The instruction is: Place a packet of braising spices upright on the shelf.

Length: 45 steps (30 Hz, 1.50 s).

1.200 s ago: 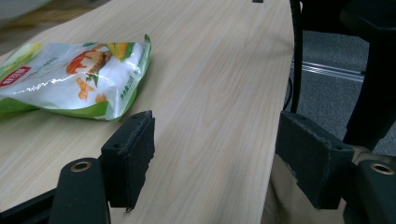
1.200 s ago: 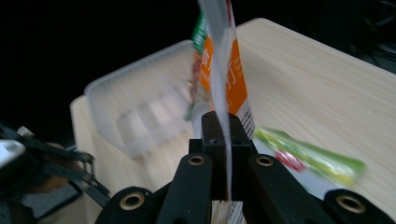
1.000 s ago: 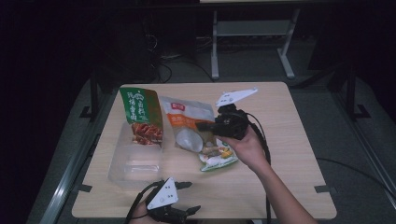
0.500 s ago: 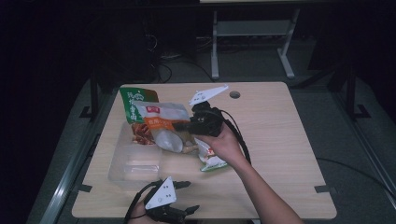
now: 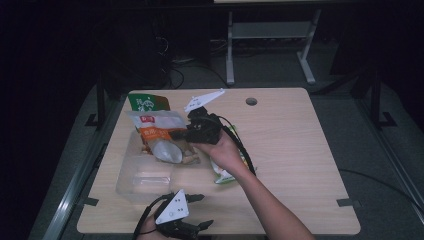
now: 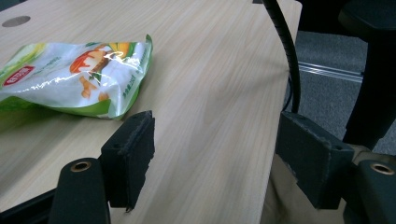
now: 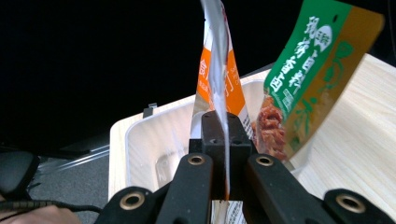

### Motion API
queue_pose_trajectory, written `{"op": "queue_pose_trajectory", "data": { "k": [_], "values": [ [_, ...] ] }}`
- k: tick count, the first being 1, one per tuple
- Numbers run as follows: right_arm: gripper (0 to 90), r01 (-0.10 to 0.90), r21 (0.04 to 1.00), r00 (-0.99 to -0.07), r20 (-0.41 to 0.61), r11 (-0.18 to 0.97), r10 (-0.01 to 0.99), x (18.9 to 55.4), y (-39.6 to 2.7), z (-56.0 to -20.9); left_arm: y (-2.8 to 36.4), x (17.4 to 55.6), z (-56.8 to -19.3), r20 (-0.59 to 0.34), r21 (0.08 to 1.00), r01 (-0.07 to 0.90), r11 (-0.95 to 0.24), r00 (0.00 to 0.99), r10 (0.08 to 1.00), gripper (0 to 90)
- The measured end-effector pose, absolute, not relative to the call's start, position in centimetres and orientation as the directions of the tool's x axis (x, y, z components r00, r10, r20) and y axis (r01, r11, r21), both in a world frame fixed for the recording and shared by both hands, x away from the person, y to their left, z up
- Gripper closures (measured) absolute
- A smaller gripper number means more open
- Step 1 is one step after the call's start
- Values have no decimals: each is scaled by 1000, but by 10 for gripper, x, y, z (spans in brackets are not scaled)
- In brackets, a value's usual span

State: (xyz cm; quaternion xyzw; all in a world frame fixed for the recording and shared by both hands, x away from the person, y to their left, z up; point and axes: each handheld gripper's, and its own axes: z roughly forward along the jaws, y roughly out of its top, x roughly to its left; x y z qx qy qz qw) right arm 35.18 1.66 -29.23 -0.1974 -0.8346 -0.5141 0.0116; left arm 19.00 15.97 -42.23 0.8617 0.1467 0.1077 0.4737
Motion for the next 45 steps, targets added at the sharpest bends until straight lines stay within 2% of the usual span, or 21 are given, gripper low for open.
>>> {"op": "queue_pose_trajectory", "data": {
  "k": [11, 26, 45],
  "values": [
    [900, 336, 852, -930, 233, 402, 285, 361, 47, -300, 161, 190, -424, 36, 849, 158, -504, 934, 355, 281],
    [900, 360, 840, -928, 276, 406, 251, 376, 91, -334, 162, 190, -424, 34, 850, 156, -503, 937, 349, 279],
    [900, 376, 832, -923, 300, 407, 240, 378, 109, -348, 163, 190, -425, 38, 849, 160, -504, 932, 359, 278]
  ]
}}
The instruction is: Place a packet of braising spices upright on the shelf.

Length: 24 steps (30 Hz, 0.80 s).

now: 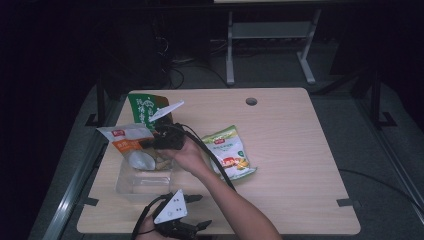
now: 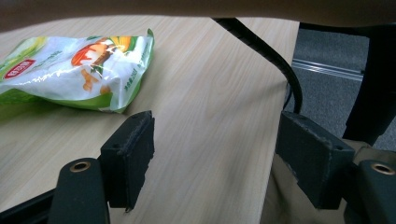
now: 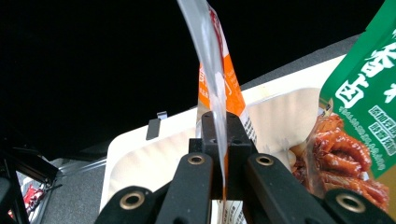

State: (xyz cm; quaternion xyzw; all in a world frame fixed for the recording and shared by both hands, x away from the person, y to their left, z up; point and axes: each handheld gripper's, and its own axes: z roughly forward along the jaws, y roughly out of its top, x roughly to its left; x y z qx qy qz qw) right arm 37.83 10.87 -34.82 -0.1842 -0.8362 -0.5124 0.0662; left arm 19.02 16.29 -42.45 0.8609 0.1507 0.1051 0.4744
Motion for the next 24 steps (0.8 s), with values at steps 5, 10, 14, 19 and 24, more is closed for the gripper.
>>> {"op": "queue_pose_trajectory", "data": {
  "k": [5, 10, 14, 19, 24],
  "values": [
    [900, 389, 825, -919, 313, 410, 242, 379, 112, -358, 163, 190, -425, 28, 848, 171, -503, 932, 363, 278],
    [899, 411, 819, -909, 337, 399, 246, 381, 112, -371, 162, 190, -426, 29, 846, 170, -505, 931, 363, 279],
    [899, 404, 817, -911, 321, 411, 258, 380, 116, -378, 161, 190, -427, 31, 844, 169, -508, 932, 362, 279],
    [898, 398, 818, -913, 311, 416, 264, 381, 114, -381, 162, 191, -427, 30, 845, 170, -508, 931, 363, 279],
    [897, 380, 821, -920, 288, 425, 266, 381, 113, -381, 161, 191, -427, 29, 845, 173, -506, 930, 367, 278]
  ]
}}
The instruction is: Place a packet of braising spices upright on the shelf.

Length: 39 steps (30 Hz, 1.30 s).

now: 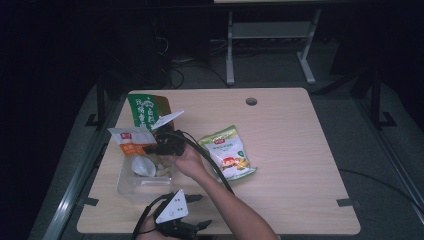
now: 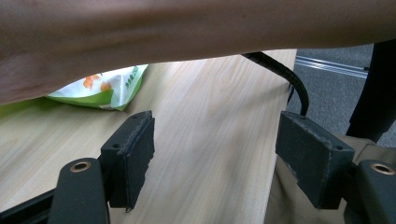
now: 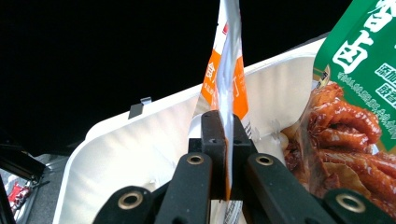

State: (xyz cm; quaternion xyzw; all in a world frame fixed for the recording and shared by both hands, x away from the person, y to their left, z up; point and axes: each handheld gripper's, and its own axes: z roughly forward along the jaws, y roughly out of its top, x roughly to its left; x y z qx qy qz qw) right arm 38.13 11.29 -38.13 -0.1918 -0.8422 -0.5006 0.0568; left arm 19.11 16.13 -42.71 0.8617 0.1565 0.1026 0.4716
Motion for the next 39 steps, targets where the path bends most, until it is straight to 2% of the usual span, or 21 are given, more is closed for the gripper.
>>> {"op": "queue_pose_trajectory", "data": {
  "k": [24, 39],
  "values": [
    [891, 346, 812, -932, 242, 470, 269, 382, 104, -387, 160, 191, -427, 31, 843, 170, -509, 931, 363, 279],
    [894, 354, 796, -933, 261, 491, 250, 382, 97, -395, 161, 192, -428, 32, 842, 175, -509, 928, 372, 277]
  ]
}}
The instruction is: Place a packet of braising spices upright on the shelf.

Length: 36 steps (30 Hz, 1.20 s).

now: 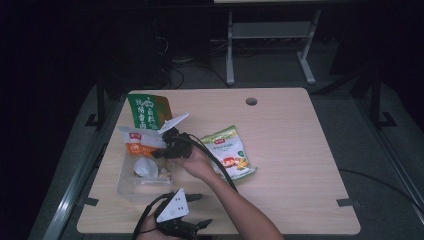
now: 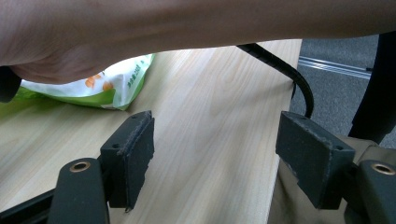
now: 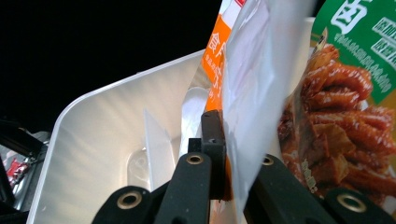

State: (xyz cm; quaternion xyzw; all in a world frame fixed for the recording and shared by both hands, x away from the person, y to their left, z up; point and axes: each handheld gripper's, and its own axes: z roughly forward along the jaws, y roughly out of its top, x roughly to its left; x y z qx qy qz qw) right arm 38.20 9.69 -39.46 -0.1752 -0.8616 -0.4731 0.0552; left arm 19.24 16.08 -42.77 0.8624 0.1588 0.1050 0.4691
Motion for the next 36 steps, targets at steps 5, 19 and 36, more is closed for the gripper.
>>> {"op": "queue_pose_trajectory", "data": {
  "k": [5, 19, 36],
  "values": [
    [894, 349, 794, -934, 250, 497, 256, 382, 97, -395, 160, 192, -428, 30, 843, 176, -509, 928, 371, 277],
    [582, 398, 791, -916, 314, 465, 251, 384, 69, -381, 159, 193, -430, 24, 838, 185, -513, 928, 373, 264],
    [473, 412, 778, -902, 275, 475, 332, 379, -6, -370, 159, 196, -431, 1, 842, 203, -499, 926, 378, 262]
  ]
}}
